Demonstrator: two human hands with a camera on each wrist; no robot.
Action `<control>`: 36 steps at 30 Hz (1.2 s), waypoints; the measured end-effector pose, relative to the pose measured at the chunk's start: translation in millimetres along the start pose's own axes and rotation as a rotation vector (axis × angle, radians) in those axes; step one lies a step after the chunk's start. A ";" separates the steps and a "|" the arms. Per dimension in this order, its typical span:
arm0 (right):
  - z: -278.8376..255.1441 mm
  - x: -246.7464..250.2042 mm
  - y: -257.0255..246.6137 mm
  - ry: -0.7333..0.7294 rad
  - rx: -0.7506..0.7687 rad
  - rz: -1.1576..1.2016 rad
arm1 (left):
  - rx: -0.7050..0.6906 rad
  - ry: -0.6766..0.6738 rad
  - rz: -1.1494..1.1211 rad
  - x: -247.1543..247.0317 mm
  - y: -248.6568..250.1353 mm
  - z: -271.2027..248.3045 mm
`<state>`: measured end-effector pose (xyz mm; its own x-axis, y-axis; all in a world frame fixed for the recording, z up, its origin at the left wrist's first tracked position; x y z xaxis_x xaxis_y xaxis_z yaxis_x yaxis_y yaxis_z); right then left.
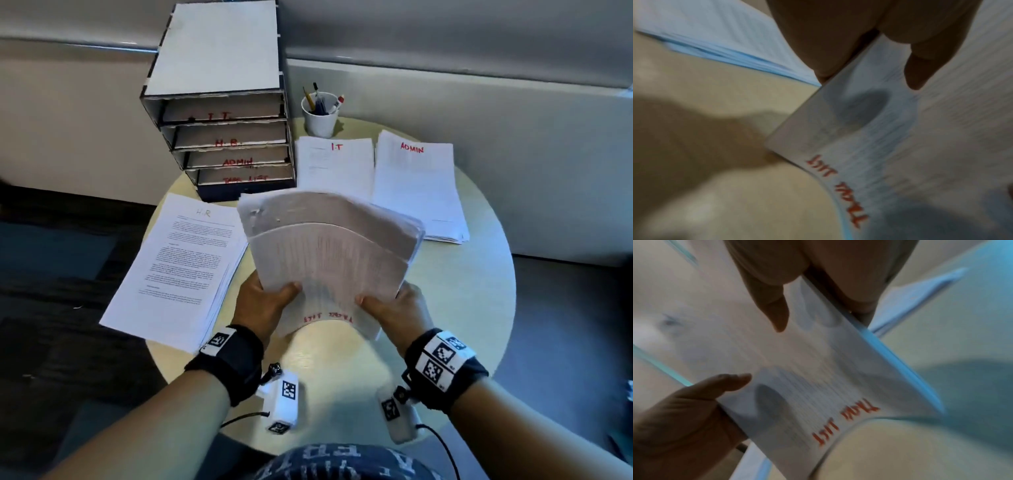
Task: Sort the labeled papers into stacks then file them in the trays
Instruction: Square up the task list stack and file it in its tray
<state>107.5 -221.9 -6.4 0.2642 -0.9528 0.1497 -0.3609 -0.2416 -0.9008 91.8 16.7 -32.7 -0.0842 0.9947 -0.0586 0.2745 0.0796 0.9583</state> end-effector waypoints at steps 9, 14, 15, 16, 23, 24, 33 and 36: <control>11.8 4.2 13.8 0.017 -0.073 0.103 | 0.050 -0.077 -0.024 -6.0 -8.3 -2.0; 20.2 2.1 35.5 -0.053 -0.141 0.006 | 0.220 -0.166 0.172 -8.1 -23.5 -2.4; 23.3 1.6 34.1 -0.078 -0.133 0.002 | 0.225 -0.159 0.167 -3.2 -20.0 -1.2; 24.3 2.1 33.1 -0.113 -0.124 -0.001 | 0.225 -0.160 0.137 0.7 -18.4 0.2; 30.8 -32.8 45.0 -0.312 -0.177 -0.147 | 0.286 -0.261 -0.184 48.4 -38.4 12.5; 30.8 -38.9 47.3 -0.314 -0.195 -0.137 | 0.314 -0.276 -0.204 53.5 -45.0 11.8; 89.1 -97.3 22.0 -0.541 -0.354 -0.103 | 0.303 -0.154 -0.390 157.8 -20.7 109.1; 113.3 -108.0 22.2 -0.541 -0.412 -0.096 | 0.314 -0.089 -0.323 178.3 -8.2 148.3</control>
<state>172.3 -103.6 -88.7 0.6829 -0.7236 -0.1002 -0.5962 -0.4727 -0.6489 216.5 203.0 -92.4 -0.1340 0.9164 -0.3771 0.5257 0.3883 0.7568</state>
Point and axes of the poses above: each hand's wrist, its own z-axis towards the middle knuckle, its own x-axis out of the back of the hand, y = z × x, the point moved 8 cm from there along z, towards the middle knuckle, and after that the axes turned 15 degrees about -y, right-handed, at the moved point
